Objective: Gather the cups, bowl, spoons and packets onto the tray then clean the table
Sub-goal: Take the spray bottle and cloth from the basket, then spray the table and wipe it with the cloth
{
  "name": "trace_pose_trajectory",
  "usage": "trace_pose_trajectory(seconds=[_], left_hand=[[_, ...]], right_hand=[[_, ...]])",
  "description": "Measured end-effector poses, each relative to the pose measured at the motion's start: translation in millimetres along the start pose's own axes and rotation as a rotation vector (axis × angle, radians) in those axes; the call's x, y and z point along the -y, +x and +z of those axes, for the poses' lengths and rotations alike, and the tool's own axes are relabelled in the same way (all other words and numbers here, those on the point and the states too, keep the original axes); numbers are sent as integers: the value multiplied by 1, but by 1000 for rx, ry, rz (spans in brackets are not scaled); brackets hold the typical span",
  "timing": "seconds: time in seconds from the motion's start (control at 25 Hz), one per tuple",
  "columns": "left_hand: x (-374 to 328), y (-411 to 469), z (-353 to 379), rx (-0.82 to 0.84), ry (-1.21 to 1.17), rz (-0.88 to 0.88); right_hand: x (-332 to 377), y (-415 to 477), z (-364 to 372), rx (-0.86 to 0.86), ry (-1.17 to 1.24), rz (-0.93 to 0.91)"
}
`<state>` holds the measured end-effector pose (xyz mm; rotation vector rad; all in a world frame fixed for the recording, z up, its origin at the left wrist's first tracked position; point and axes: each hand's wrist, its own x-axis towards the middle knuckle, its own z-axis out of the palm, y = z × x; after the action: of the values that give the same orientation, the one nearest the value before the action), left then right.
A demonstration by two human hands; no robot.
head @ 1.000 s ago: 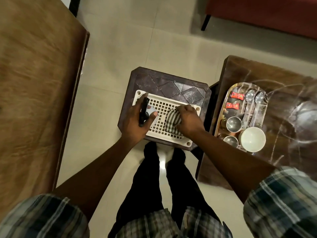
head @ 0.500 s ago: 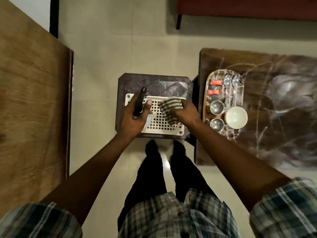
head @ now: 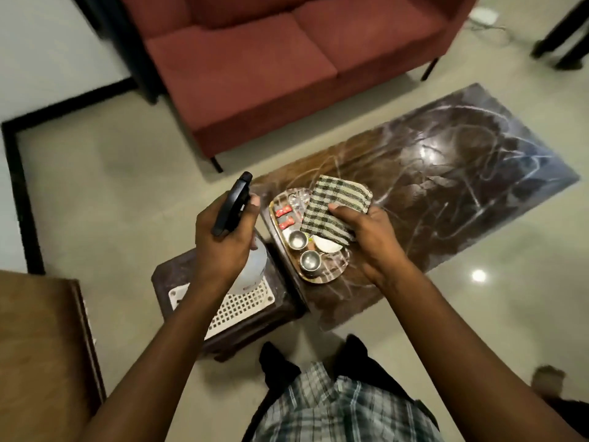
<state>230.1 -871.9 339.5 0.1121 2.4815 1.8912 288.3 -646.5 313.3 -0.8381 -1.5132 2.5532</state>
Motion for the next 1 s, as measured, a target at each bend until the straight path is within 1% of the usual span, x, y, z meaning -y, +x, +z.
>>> trace_pose_trajectory(seconds=[0.12,0.28,0.4,0.48,0.56,0.76,0.88,1.0], left_hand=[[-31,-9,62,76,-16,21],[-64,-31,172,166,-50,20],[-97,-46,254,201,-80,43],[-120,-55,313,225,-106,54],[-143,-64,364,233,-78,60],[-173,-60,468,324,-77,64],[-180,-43,528,312,-4,41],[-182,-24,584,315,-16,-15]], right_hand=[[41,-20,-65,-79,25,-53],[96,-38,-171,-151,74,-104],[136,-46,-241,-204,96,-141],[162,-48,-293,-226,59,-164],[187,-51,-339,-253,27,-175],[237,-30,-427,-304,42,-195],[265,-1,-475,-311,16,-197],[293,32,-522,-330,-25,-187]])
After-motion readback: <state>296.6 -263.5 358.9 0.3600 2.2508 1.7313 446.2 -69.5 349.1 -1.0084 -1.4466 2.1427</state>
